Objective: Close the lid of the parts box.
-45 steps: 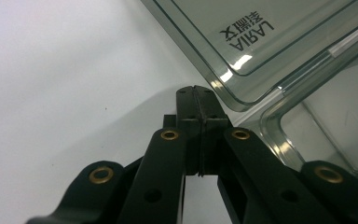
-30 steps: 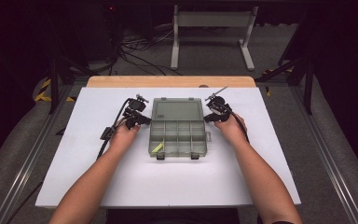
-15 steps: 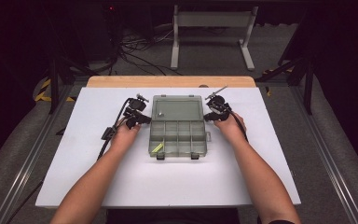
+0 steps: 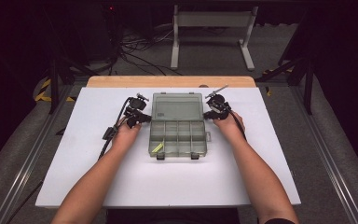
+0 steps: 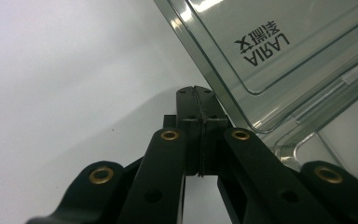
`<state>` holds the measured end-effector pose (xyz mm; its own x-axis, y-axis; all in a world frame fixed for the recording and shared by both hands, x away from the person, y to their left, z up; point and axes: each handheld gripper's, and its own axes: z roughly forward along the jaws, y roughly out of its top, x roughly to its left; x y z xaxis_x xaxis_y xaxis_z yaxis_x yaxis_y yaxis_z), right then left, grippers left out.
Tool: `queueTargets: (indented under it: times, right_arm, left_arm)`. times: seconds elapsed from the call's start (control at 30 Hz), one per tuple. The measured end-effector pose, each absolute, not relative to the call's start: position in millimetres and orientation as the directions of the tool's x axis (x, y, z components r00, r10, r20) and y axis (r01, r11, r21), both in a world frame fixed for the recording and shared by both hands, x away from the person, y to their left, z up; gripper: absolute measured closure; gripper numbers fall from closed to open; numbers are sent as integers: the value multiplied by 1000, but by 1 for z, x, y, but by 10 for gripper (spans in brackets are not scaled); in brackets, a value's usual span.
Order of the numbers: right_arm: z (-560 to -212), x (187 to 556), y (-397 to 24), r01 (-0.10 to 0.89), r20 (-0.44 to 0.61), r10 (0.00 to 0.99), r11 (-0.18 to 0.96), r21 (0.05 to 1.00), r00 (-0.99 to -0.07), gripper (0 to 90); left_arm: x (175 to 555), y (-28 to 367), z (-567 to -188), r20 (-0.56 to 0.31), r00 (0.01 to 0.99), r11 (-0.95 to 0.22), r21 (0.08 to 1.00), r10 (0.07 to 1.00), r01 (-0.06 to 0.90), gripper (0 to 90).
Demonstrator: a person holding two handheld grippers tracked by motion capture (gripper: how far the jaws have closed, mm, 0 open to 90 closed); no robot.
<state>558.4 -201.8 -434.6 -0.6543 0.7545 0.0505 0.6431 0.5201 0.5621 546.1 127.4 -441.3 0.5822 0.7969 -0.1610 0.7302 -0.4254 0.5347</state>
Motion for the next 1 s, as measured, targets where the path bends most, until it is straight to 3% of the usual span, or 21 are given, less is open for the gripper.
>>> queueTargets:
  times: [1.0]
  right_arm:
    - [-422,559,-202,601,26,758,495,628,-652,900]
  left_arm:
    - [543,125,-429,-144,586,-410,583,798,701,898]
